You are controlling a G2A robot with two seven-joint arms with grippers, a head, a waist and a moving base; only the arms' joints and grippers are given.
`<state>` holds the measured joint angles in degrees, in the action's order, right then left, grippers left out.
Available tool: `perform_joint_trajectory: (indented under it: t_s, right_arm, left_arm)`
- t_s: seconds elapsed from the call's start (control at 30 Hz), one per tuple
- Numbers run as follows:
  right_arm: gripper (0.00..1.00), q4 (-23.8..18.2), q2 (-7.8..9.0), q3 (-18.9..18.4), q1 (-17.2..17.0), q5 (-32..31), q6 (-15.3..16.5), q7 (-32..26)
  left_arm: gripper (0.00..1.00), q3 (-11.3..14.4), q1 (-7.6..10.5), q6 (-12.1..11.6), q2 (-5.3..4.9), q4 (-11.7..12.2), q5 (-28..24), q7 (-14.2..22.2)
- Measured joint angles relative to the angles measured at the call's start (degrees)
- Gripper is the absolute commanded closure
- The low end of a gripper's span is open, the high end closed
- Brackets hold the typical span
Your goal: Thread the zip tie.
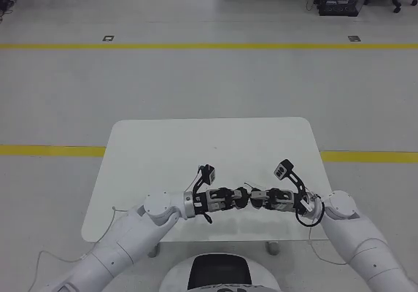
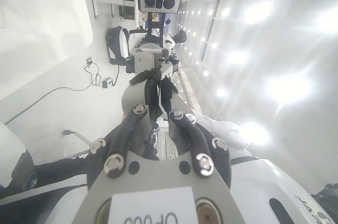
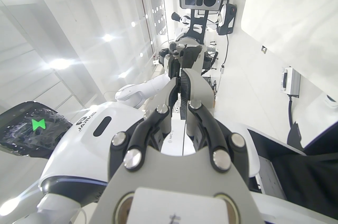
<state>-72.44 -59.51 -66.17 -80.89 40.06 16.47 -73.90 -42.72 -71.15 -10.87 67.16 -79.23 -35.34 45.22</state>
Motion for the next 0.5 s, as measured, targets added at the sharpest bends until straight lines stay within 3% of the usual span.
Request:
perform_joint_trajectory:
  t_s: [0.3, 0.5]
  right_arm:
    - [1.00, 0.2, -0.12, 0.3, 0.3, -0.3, -0.4, 0.2]
    - [1.00, 0.3, -0.16, 0.3, 0.4, -0.4, -0.6, 0.4]
  left_arm:
    - [0.93, 0.0, 0.08, 0.1, 0.00, 0.0, 0.0, 0.1]
    - [1.00, 0.1, 0.17, 0.3, 0.01, 0.1, 0.0, 0.2]
